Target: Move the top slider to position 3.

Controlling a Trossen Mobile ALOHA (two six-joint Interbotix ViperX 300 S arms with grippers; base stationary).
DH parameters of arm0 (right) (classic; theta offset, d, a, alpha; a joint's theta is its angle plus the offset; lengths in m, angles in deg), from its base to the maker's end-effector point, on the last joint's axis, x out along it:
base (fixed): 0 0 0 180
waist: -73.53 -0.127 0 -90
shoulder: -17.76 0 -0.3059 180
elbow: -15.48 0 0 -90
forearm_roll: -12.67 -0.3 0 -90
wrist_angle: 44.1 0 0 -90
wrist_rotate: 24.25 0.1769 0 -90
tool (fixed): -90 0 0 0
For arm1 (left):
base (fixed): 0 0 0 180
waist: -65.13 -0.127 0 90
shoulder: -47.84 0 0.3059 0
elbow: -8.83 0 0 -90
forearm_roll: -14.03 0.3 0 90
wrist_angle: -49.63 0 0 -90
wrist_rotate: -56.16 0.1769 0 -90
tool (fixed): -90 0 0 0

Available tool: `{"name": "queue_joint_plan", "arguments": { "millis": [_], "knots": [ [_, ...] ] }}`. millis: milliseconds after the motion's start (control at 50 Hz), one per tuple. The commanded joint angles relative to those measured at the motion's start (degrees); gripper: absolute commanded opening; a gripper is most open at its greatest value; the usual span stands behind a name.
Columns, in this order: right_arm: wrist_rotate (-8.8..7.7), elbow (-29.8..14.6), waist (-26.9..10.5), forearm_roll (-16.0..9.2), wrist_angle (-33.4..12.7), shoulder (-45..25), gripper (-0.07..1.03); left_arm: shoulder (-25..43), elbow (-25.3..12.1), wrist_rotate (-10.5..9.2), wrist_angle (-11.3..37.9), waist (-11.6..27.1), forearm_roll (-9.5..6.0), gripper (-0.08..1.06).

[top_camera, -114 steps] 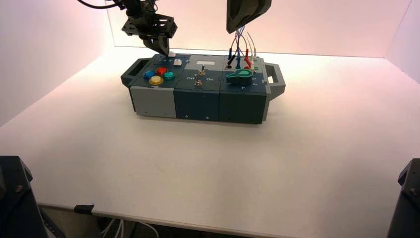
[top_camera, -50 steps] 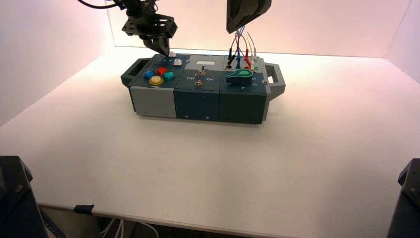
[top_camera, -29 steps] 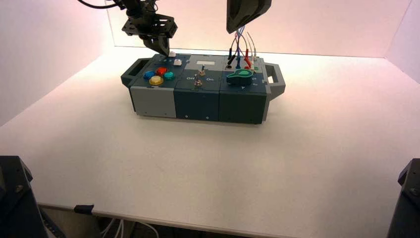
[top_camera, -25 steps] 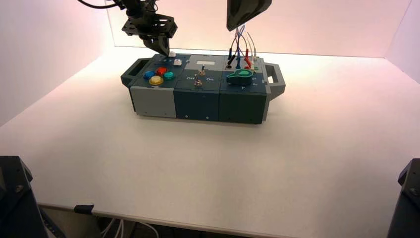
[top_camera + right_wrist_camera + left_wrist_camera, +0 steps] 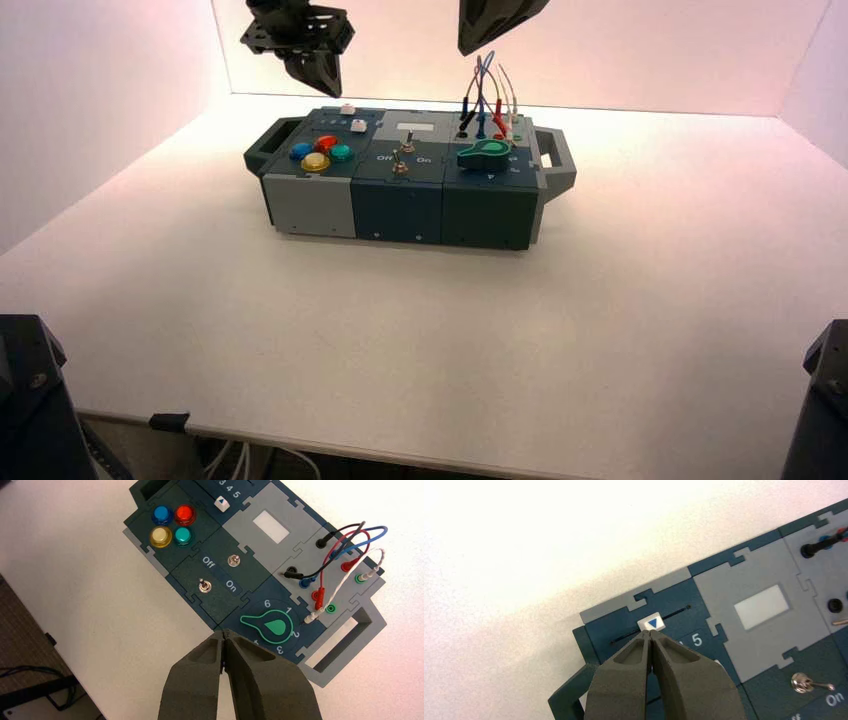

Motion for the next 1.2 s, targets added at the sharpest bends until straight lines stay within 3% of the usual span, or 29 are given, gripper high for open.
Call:
{"name": "queue_joint_plan", "arguments": {
  "millis": [20,780,1200],
  "knots": [
    [0.18,-1.2,-0.1,-0.2,0.2,1.6,-0.02,-3.3,-0.5,-0.26,0.0,-0.3,-0.09,-0.03],
    [0.18,-1.4,-0.1,-0.2,0.2,1.8,-0.02,2.3,-5.3,-0.26,0.6,-0.4,0.0,-0.03],
    [0.18,-1.5,-0.1,-0.2,0.2,1.8,-0.02,2.7,-4.7,0.0,0.6,-0.7,1.05,-0.03]
  ]
}}
